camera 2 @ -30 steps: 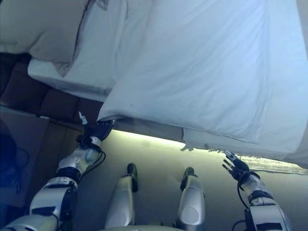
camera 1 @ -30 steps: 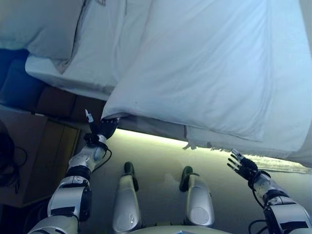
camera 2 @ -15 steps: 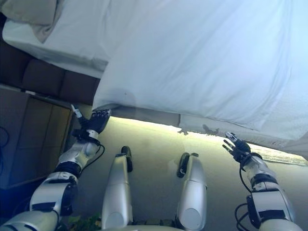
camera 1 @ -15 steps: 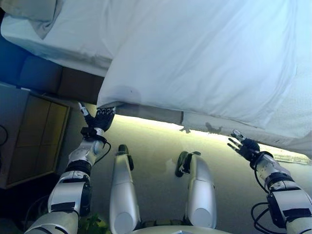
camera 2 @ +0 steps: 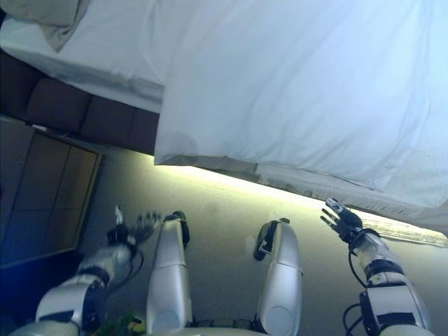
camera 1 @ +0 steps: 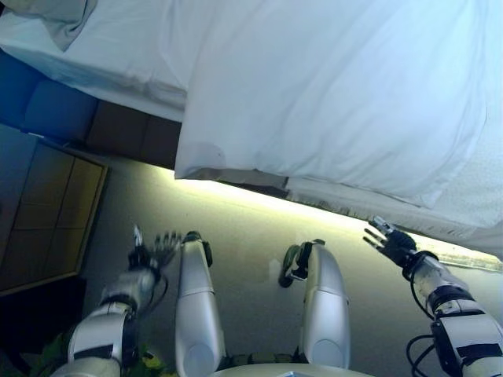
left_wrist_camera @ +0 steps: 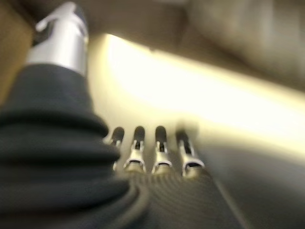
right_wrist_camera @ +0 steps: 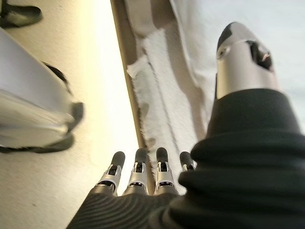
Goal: Make the bed neatly
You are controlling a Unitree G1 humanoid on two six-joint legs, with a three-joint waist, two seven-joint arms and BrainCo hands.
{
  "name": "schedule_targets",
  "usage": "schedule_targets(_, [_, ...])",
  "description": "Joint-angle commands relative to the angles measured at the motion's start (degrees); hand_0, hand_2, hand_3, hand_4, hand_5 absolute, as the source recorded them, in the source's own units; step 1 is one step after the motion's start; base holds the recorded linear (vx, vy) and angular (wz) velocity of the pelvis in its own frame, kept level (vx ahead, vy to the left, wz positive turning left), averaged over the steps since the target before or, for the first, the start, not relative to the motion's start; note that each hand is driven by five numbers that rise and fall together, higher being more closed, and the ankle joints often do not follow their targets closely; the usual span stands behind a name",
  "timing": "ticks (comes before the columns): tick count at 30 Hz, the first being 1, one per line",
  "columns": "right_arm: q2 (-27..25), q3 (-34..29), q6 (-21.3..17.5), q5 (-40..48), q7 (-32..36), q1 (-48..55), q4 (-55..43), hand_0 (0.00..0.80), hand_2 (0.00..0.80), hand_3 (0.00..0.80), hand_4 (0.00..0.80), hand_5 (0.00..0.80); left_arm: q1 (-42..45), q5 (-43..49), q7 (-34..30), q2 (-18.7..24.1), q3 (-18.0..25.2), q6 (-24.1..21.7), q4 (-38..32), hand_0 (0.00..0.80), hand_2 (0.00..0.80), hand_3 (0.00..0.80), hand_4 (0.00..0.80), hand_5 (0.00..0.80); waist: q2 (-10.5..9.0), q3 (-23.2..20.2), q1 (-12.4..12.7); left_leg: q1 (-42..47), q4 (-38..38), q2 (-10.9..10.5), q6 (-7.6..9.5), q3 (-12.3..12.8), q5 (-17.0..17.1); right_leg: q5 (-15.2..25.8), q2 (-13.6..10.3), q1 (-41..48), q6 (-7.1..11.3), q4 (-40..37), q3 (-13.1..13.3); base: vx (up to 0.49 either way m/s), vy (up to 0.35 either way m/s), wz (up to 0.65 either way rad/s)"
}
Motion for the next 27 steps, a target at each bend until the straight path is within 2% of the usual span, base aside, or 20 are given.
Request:
schedule_targets(1, [3.0,-1.2,-2.3,-0.2,0.5,6.3,-1.2,0.0,0.0,0.0,0.0,0.0,5.9,20.7,-1.2,-1.2,-6.9,-2.9,2.0,0.0,0.0,0.0,0.0,0.0,-1.77,-6.4,1.4,8.4,-3.4,-3.9,9.25,8.1,-5.4,6.7,3.2,3.7,-0.81,-10.4,4.6,0.131,-0.097,0.1])
schedule_targets(3, [3.4,-0.8,-2.7,-1.4,1.4,7.3,-0.6,0.0,0.0,0.0,0.0,0.0,6.3,29.8,-0.7,-1.2,-10.2,-5.3,2.8,0.0,0.0,0.0,0.0,0.0,-1.98,-6.9,1.2,10.8,-6.3,-3.4,9.1,8.7,-4.3,8.1,3.2,6.1,-0.5,-13.5,4.1,0.102,-0.086,0.23])
schedule_targets(4, [3.8,-0.3,-2.5,-2.9,2.0,7.6,-0.1,0.0,0.0,0.0,0.0,0.0,6.3,37.0,0.3,-1.2,-13.2,-6.9,3.2,0.0,0.0,0.0,0.0,0.0,-2.14,-7.7,0.9,12.5,-8.7,-3.0,8.76,9.2,-3.2,9.3,3.3,7.9,-0.11,-16.2,3.7,0.146,-0.102,0.28])
schedule_targets(7, [4.4,1.3,-1.5,-6.8,3.6,8.5,1.5,0.0,0.0,0.0,0.0,0.0,5.6,45.8,-0.2,-1.2,-18.2,-6.6,3.8,0.0,0.0,0.0,0.0,0.0,-2.35,-9.9,0.1,20.1,-17.1,-2.7,8.18,11.3,-0.3,12.1,3.7,15.2,0.99,-25.2,2.5,0.182,-0.084,-0.1])
schedule_targets(11, [6.6,2.1,-0.4,-10.5,4.8,10.9,3.3,0.0,0.0,0.0,0.0,0.0,5.4,50.0,-1.3,-1.5,-20.0,-7.4,2.6,0.0,0.0,0.0,0.0,0.0,-2.45,-13.0,-1.1,28.7,-26.8,-3.0,7.34,13.4,3.1,15.1,5.2,23.4,2.27,-35.8,1.6,0.198,-0.083,-0.31])
schedule_targets(13, [8.0,2.2,0.2,-12.5,5.3,12.3,4.2,0.0,0.0,0.0,0.0,0.0,5.6,53.2,-1.7,-1.8,-21.6,-9.2,1.8,0.0,0.0,0.0,0.0,0.0,-2.31,-14.9,-1.6,32.8,-31.6,-3.3,7.09,14.4,5.1,16.9,6.1,27.3,2.82,-40.9,1.5,0.176,-0.086,-0.21])
schedule_targets(14, [8.5,2.4,0.5,-13.4,5.6,13.3,4.5,0.0,0.0,0.0,0.0,0.0,5.9,54.8,-1.7,-1.9,-22.3,-9.7,0.9,0.0,0.0,0.0,0.0,0.0,-2.23,-16.3,-2.0,34.7,-35.3,-3.6,7.15,15.2,7.6,19.4,6.4,29.4,2.71,-45.5,1.1,0.203,-0.077,-0.21])
schedule_targets(16, [10.1,3.0,0.7,-13.7,5.3,15.9,5.2,0.0,0.0,0.0,0.0,0.0,7.0,58.2,-2.7,-2.2,-23.7,-9.4,-0.5,0.0,0.0,0.0,0.0,0.0,-1.71,-19.4,-2.7,40.7,-42.6,-4.2,6.64,16.8,9.7,21.9,7.3,35.5,3.69,-53.3,1.2,0.285,-0.049,-0.19])
schedule_targets(19, [12.4,2.9,-0.5,-13.8,3.9,18.9,6.1,0.0,0.0,0.0,0.0,0.0,8.9,59.9,-4.6,-3.0,-25.3,-10.9,-1.3,0.0,0.0,0.0,0.0,0.0,-0.87,-22.0,-3.7,46.4,-50.8,-4.8,6.14,17.9,11.8,24.9,8.2,40.6,4.9,-60.8,2.0,0.187,-0.024,-0.24])
schedule_targets(21, [13.0,2.3,-0.4,-13.9,3.2,19.8,6.7,0.0,0.0,0.0,0.0,0.0,9.6,58.7,-6.1,-3.3,-25.3,-11.6,-1.7,0.0,0.0,0.0,0.0,0.0,-0.42,-22.9,-4.2,47.9,-53.8,-4.9,5.82,18.3,12.7,26.3,8.5,41.7,5.31,-63.5,2.2,0.099,-0.023,-0.27])
schedule_targets(23, [14.0,1.3,-0.8,-13.9,1.4,21.1,8.4,0.0,0.0,0.0,0.0,0.0,10.3,56.0,-7.1,-4.2,-24.9,-10.5,-2.0,0.0,0.0,0.0,0.0,0.0,0.4,-23.7,-4.7,49.9,-57.0,-5.3,5.6,18.9,13.4,27.1,9.1,43.4,5.45,-66.2,2.1,0.089,-0.01,-0.26])
schedule_targets(25, [15.3,0.0,-0.3,-11.4,-4.5,21.9,10.3,0.0,0.0,0.0,0.0,0.0,11.1,53.2,-7.0,-5.5,-24.5,-8.7,-1.4,0.0,0.0,0.0,0.0,0.0,0.85,-24.2,-5.2,50.7,-58.3,-5.7,5.57,19.1,13.4,27.8,9.7,44.3,5.32,-68.3,2.1,0.034,-0.025,-0.19])
schedule_targets(27, [16.5,-1.5,-0.3,-11.9,-9.0,22.7,12.7,0.0,0.0,0.0,0.0,0.0,12.2,50.0,-5.1,-7.4,-23.5,-9.9,0.2,0.0,0.0,0.0,0.0,0.0,1.06,-24.6,-5.5,51.3,-58.4,-5.7,5.87,19.7,12.9,27.9,9.9,44.6,5.15,-68.9,2.5,0.023,-0.033,-0.09])
